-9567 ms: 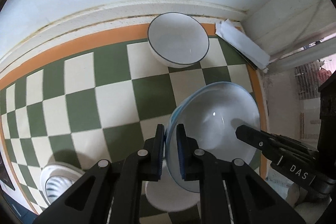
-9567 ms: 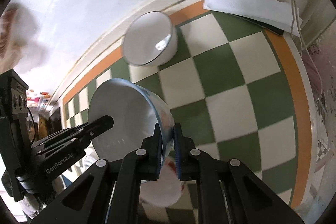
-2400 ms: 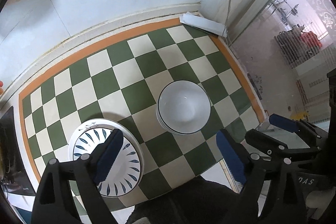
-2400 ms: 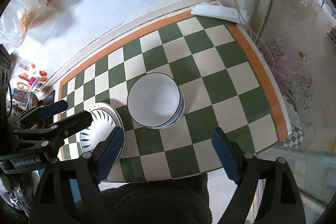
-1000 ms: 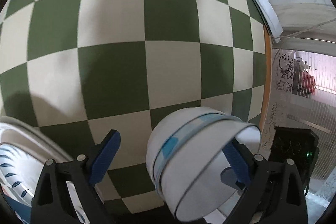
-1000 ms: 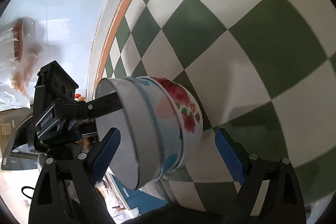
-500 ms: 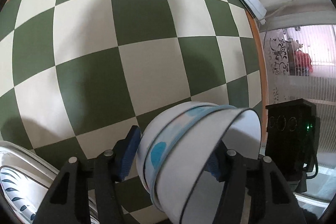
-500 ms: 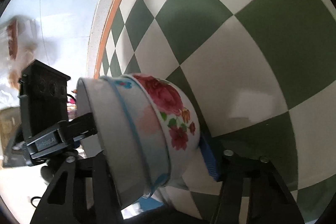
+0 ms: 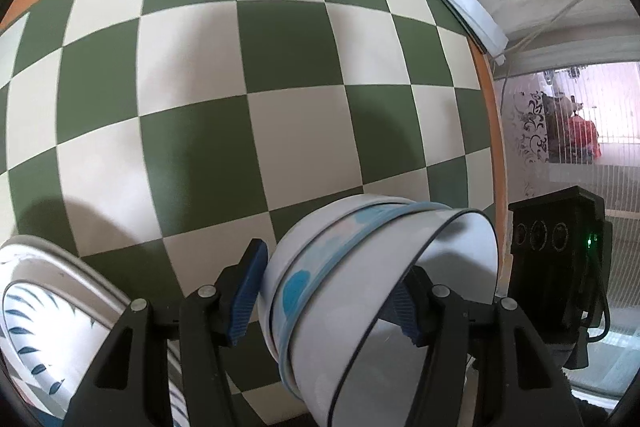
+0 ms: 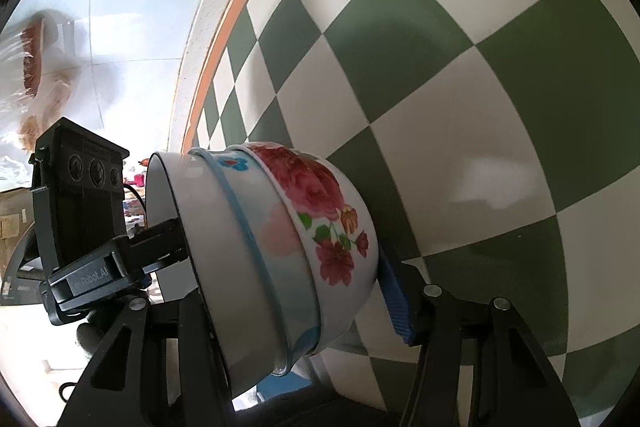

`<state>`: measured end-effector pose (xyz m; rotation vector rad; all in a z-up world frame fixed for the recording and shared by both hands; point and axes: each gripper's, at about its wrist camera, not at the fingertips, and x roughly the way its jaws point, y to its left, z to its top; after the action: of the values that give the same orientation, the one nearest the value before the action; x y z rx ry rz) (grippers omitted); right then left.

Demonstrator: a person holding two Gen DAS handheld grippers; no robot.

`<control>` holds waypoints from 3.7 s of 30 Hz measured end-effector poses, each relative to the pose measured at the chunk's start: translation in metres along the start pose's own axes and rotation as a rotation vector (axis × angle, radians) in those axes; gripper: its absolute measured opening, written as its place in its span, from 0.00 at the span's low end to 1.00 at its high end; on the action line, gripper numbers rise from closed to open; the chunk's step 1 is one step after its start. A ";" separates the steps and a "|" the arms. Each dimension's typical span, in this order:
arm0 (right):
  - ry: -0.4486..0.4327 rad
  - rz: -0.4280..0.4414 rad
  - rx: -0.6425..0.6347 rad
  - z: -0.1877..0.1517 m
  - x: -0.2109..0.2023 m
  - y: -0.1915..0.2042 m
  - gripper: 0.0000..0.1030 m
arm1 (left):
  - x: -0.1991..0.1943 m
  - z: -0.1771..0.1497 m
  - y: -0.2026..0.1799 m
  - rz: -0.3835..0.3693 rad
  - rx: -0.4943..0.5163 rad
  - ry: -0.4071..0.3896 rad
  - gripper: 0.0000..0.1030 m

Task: Organize plates and bowls
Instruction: 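Lower the bowl stack with both tools onto the blue-striped plate, then open both tools and pull them back from the bowls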

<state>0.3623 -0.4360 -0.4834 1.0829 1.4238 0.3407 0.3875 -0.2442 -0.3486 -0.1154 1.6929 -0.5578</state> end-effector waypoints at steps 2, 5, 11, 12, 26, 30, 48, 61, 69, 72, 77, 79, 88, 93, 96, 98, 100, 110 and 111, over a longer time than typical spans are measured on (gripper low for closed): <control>0.010 0.007 -0.005 0.001 -0.001 0.007 0.56 | -0.010 -0.003 0.001 0.004 -0.009 -0.012 0.54; 0.024 0.009 -0.021 0.003 -0.004 0.016 0.56 | -0.024 -0.004 0.004 0.004 -0.024 -0.032 0.54; 0.041 -0.001 -0.065 0.001 0.001 0.049 0.56 | -0.053 -0.012 0.020 0.005 -0.055 -0.067 0.54; 0.043 -0.002 -0.072 0.003 -0.001 0.050 0.56 | -0.059 -0.014 0.023 0.003 -0.054 -0.074 0.54; 0.105 -0.006 -0.165 -0.023 0.069 0.142 0.56 | -0.123 -0.048 0.108 0.030 -0.124 -0.143 0.54; 0.146 -0.018 -0.183 -0.033 0.102 0.154 0.56 | -0.125 -0.058 0.136 0.036 -0.162 -0.145 0.54; 0.271 -0.115 -0.239 -0.055 0.174 0.166 0.56 | -0.104 -0.082 0.200 0.012 -0.297 -0.117 0.54; 0.289 -0.139 -0.254 -0.058 0.185 0.173 0.56 | -0.104 -0.082 0.201 0.035 -0.292 -0.129 0.54; 0.285 -0.190 -0.267 -0.062 0.184 0.179 0.58 | -0.108 -0.086 0.200 0.050 -0.283 -0.143 0.54; 0.270 -0.216 -0.285 -0.065 0.179 0.182 0.58 | -0.110 -0.091 0.200 0.065 -0.286 -0.153 0.54; 0.226 -0.244 -0.324 -0.070 0.164 0.192 0.58 | -0.127 -0.104 0.195 0.145 -0.261 -0.205 0.54; 0.189 -0.261 -0.349 -0.075 0.153 0.200 0.58 | -0.136 -0.111 0.192 0.180 -0.251 -0.233 0.54; -0.018 -0.369 -0.464 -0.127 0.094 0.244 0.65 | -0.187 -0.151 0.171 0.285 -0.151 -0.382 0.73; -0.143 -0.433 -0.495 -0.167 0.063 0.263 0.85 | -0.211 -0.179 0.156 0.383 -0.090 -0.460 0.91; -0.218 -0.514 -0.525 -0.192 0.046 0.274 0.89 | -0.225 -0.197 0.149 0.384 -0.086 -0.506 0.97; -0.279 -0.539 -0.559 -0.210 0.033 0.282 0.91 | -0.235 -0.211 0.144 0.371 -0.086 -0.551 0.98; -0.338 -0.564 -0.588 -0.228 0.020 0.288 0.92 | -0.246 -0.225 0.135 0.373 -0.082 -0.607 0.99; -0.507 -0.564 -0.658 -0.301 -0.047 0.304 0.96 | -0.285 -0.301 0.080 0.419 -0.054 -0.798 1.00; -0.516 -0.558 -0.663 -0.309 -0.054 0.304 0.96 | -0.286 -0.308 0.076 0.427 -0.053 -0.806 1.00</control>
<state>0.1956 -0.1990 -0.1564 0.1833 0.9756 0.0945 0.1722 0.0218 -0.0934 -0.0082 0.9009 -0.1047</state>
